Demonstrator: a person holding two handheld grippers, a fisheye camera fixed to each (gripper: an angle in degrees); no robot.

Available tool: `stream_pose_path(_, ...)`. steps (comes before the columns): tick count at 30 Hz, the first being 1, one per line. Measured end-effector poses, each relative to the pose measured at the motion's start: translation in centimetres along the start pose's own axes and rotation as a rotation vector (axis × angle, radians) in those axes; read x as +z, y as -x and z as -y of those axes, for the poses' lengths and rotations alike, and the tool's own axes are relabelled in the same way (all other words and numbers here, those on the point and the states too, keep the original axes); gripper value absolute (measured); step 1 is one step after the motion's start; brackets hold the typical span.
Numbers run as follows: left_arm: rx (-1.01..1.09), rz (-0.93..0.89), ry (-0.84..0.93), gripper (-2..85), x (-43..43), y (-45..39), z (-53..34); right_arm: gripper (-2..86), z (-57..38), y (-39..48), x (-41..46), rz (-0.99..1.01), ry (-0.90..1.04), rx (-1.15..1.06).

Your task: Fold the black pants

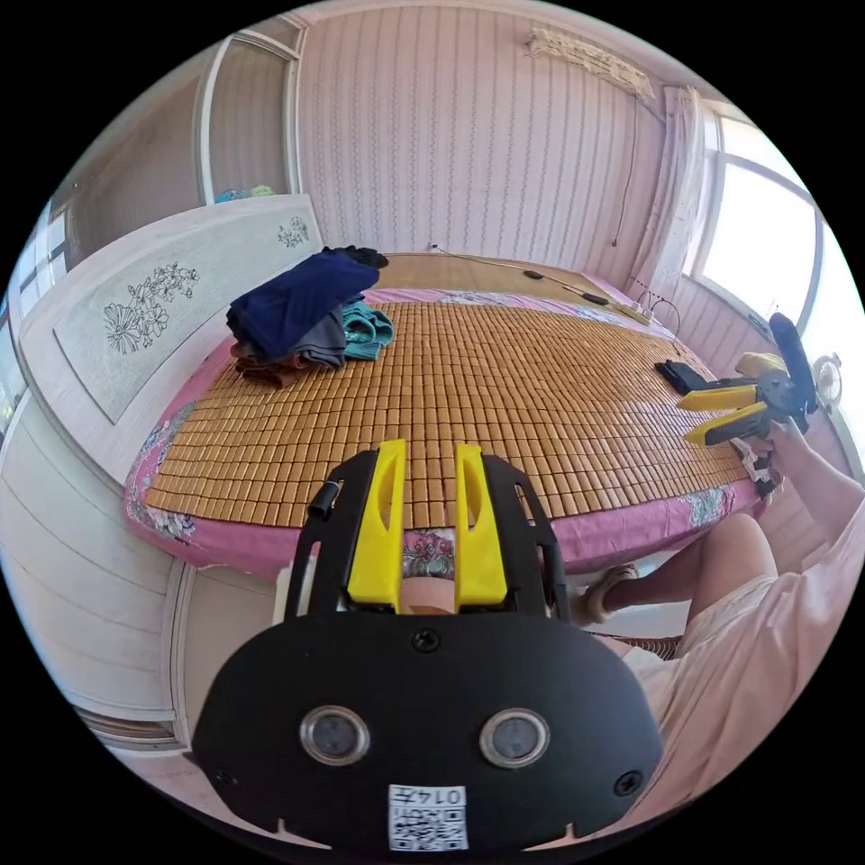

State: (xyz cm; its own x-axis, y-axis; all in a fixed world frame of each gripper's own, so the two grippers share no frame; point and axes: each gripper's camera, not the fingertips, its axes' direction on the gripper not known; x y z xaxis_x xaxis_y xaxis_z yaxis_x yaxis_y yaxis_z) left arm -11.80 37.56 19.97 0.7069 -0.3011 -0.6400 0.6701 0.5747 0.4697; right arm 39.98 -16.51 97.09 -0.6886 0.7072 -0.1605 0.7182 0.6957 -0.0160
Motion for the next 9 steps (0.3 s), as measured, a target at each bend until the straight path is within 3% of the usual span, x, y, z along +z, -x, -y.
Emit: stream_pose_path(9,-0.135,0.021,-0.089,7.9,0.7,14.1,7.5,13.8,23.3,2.9,-0.8,0.02,0.013,-0.276)
